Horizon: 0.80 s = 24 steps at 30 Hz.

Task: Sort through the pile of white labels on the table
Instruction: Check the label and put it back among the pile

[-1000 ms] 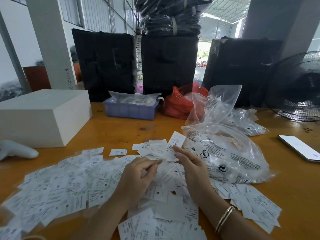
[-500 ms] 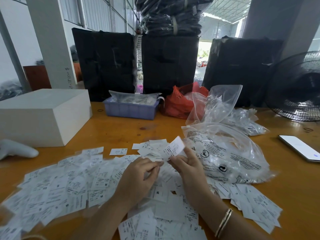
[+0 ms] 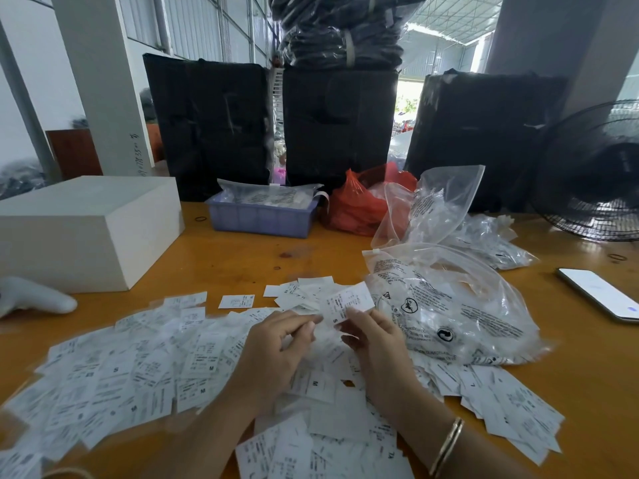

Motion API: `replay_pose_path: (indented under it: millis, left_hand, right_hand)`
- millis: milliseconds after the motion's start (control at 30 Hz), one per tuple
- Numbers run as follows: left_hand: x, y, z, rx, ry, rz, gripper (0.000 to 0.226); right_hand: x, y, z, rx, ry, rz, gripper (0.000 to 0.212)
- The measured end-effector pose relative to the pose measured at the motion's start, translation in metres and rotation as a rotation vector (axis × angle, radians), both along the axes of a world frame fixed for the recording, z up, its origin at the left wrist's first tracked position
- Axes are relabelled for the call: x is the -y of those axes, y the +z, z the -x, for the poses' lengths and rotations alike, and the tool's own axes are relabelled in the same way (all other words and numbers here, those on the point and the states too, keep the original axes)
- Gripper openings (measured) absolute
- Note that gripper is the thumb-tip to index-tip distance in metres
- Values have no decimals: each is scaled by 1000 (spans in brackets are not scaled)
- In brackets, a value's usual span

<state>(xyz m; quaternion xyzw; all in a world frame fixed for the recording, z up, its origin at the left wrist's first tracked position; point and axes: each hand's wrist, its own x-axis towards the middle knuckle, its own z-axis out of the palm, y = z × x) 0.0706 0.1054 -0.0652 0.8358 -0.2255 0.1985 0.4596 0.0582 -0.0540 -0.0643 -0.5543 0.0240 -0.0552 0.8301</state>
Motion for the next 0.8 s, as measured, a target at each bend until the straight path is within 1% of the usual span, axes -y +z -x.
replay_pose_path:
  millis: [133,267,367,467,600,667,733,800]
  left_hand:
    - [0,-1,-2,-12,20,48,17]
    - [-3,-2,-4,-93,32,134,17]
    - [-3,2,-2,-152,19,178,17]
    - [-3,5,-1,-157,24,197,21]
    - [-3,4,-1,-175,34,206,19]
    - [-3,3,-2,-185,27,206,17]
    - [-2,2,-3,-189,11,210,14]
    - [-1,1,-2,-202,-2,205,19]
  right_hand:
    - [-1,0,1,13,-56,128,17]
    - [-3,2,3,77,-83,277,21]
    - [-2,3,3,97,-95,249,16]
    - [-1,3,4,90,-101,232,12]
    - [-2,4,5,116,-92,241,23]
    - [-3,4,4,114,-83,262,25]
    - [-4,3,4,112,-75,316,19]
    - [-5,4,4,106,-78,379,15]
